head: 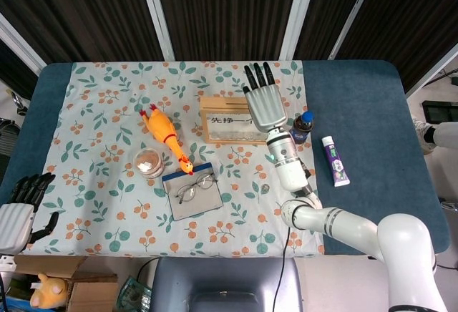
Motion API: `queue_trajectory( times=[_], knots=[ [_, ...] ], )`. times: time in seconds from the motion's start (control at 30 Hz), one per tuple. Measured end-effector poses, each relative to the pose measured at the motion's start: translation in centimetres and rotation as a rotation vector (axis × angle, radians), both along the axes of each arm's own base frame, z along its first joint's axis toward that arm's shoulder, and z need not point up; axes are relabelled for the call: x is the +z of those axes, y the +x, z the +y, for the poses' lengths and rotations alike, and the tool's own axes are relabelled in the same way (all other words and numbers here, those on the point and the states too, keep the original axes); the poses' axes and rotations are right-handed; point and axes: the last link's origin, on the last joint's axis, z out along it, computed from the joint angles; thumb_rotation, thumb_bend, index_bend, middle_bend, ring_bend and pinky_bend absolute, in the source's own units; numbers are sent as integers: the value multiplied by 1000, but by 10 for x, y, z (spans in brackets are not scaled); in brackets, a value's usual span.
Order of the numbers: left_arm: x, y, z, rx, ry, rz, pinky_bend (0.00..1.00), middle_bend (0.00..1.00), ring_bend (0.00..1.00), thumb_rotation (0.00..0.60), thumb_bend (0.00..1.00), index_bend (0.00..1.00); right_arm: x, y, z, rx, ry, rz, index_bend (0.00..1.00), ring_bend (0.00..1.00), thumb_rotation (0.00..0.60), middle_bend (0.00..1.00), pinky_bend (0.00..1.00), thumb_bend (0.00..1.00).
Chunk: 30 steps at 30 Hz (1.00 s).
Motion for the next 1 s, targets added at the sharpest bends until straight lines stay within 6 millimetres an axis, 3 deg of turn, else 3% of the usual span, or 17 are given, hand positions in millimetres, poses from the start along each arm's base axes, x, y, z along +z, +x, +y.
queue_trajectory(
  times=[0.17, 0.27, 0.43, 0.57, 0.77, 1.0],
  knots=[
    [0, 1, 0, -6, 3, -1, 13, 68, 6, 600, 439, 0, 4, 1, 4, 11, 2, -12, 574, 0, 600, 194, 82, 634],
    [1, 1, -1, -8, 6, -2, 13, 67, 7, 600, 439, 0, 6, 4, 12, 46, 19, -41, 557, 0, 600, 194, 82, 532],
    [2, 1, -2, -8, 10, -4, 14, 67, 7, 600, 440, 0, 13, -2, 49, 171, 57, -112, 551, 0, 600, 194, 82, 446],
    [1, 2, -3, -11, 11, -4, 13, 68, 7, 600, 440, 0, 13, -34, 91, 238, 117, -168, 537, 0, 600, 194, 79, 445],
    [1, 3, -3, -12, 18, -4, 13, 72, 8, 600, 451, 0, 2, -104, 152, 180, 250, -254, 539, 0, 600, 194, 76, 445],
    [0, 4, -4, -22, 10, -4, 14, 72, 8, 600, 452, 0, -25, -146, 166, 131, 298, -216, 550, 0, 600, 194, 74, 446]
  ],
)
